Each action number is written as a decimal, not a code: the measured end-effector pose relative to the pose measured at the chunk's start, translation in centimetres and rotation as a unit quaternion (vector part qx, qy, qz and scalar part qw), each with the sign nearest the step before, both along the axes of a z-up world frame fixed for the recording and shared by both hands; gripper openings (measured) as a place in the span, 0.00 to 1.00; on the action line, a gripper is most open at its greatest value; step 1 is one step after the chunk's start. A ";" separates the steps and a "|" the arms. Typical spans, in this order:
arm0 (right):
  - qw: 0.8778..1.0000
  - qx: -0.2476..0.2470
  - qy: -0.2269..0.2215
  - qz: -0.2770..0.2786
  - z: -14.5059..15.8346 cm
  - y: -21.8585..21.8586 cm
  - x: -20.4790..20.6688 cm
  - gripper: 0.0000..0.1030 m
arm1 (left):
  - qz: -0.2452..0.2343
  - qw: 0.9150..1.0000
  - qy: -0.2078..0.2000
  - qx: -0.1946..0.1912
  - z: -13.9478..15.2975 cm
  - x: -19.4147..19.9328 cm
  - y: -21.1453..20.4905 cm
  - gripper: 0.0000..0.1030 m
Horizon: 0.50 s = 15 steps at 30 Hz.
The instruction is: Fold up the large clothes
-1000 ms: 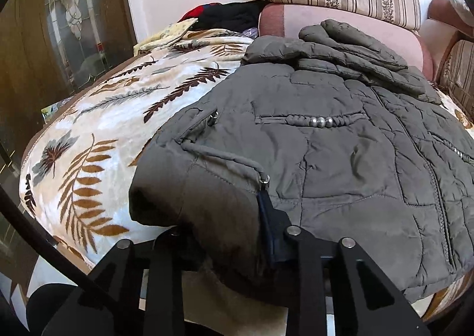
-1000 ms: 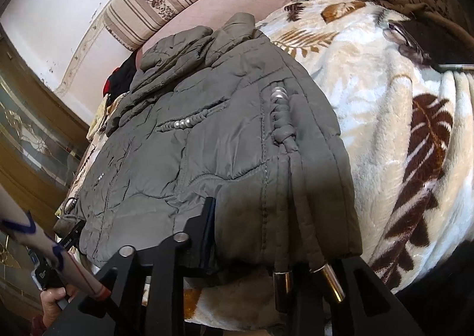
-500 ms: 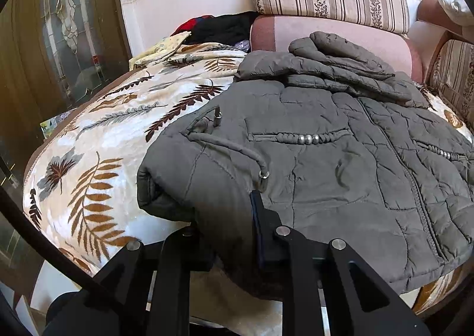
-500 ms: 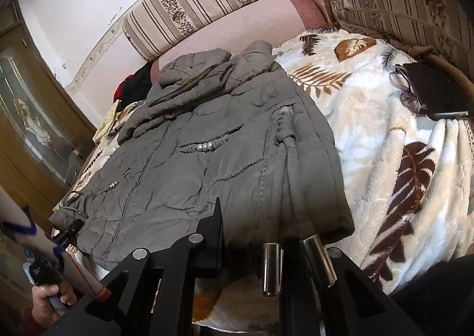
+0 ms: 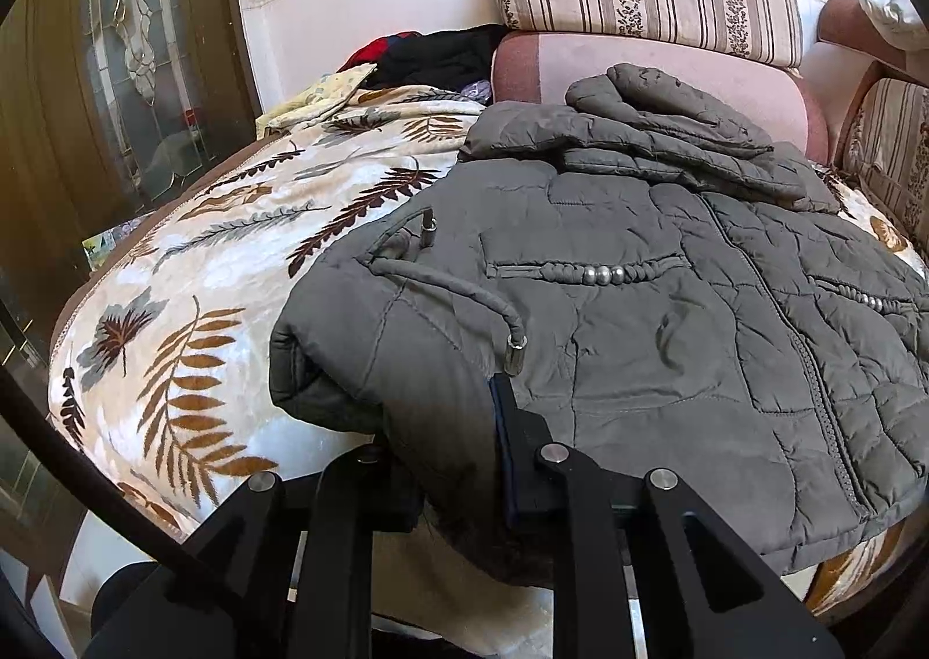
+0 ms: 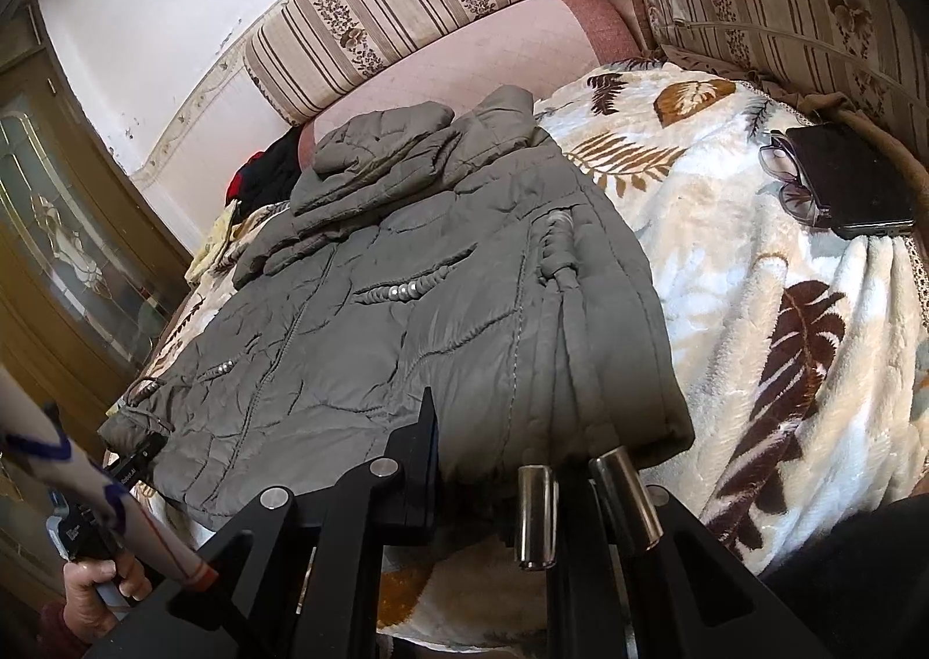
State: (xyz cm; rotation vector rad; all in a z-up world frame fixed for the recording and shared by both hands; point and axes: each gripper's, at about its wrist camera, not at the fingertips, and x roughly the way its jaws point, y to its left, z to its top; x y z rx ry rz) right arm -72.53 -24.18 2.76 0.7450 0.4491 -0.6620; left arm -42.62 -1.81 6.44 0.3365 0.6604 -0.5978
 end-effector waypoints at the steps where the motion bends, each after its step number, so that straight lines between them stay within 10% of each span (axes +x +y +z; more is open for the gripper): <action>1: 1.000 0.000 0.000 -0.001 0.0 0.0 0.0 0.14 | 0.000 1.000 0.000 0.000 0.1 -0.1 0.1 0.18; 15: 1.000 -0.002 -0.004 0.000 0.6 0.4 -1.1 0.14 | 0.000 1.000 -0.002 -0.003 0.4 -0.9 0.5 0.18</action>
